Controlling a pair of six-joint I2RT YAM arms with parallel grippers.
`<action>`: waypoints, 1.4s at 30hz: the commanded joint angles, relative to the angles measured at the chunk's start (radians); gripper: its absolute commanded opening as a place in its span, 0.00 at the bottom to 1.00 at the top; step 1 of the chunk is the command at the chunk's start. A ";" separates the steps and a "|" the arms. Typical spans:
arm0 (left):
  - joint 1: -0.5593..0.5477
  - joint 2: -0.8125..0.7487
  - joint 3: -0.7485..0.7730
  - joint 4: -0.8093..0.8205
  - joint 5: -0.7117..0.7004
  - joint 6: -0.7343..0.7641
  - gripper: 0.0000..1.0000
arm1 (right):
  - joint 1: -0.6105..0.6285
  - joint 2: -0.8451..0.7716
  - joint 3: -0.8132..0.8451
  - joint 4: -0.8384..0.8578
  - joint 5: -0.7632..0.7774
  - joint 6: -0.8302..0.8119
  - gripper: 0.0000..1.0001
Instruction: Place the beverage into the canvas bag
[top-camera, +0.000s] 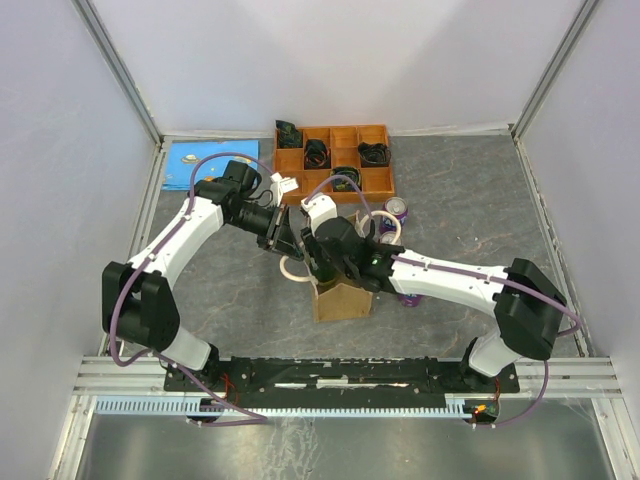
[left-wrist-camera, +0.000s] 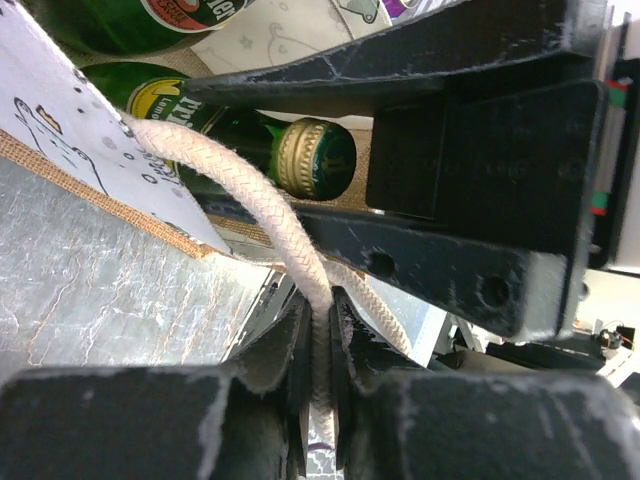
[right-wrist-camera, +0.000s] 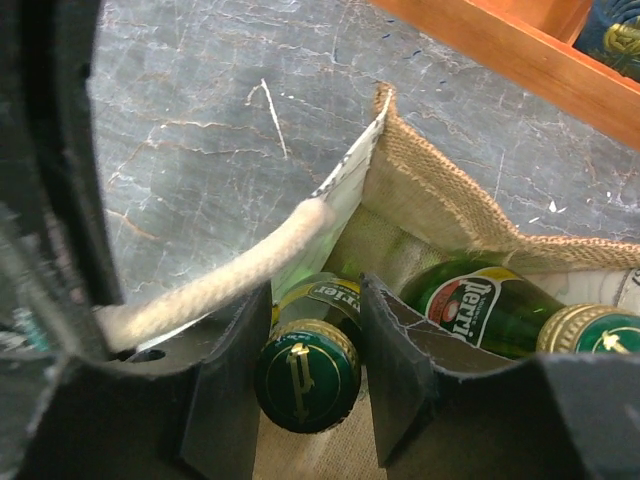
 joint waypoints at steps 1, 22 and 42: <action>0.001 0.010 0.046 -0.009 0.034 0.060 0.21 | 0.022 -0.064 0.028 0.025 -0.001 0.020 0.50; 0.000 -0.007 0.051 0.098 0.033 -0.038 0.68 | 0.025 -0.134 0.111 0.000 0.232 -0.076 0.71; 0.000 -0.051 0.003 0.350 -0.118 -0.129 0.69 | -0.472 0.230 1.048 -0.937 0.133 0.060 0.75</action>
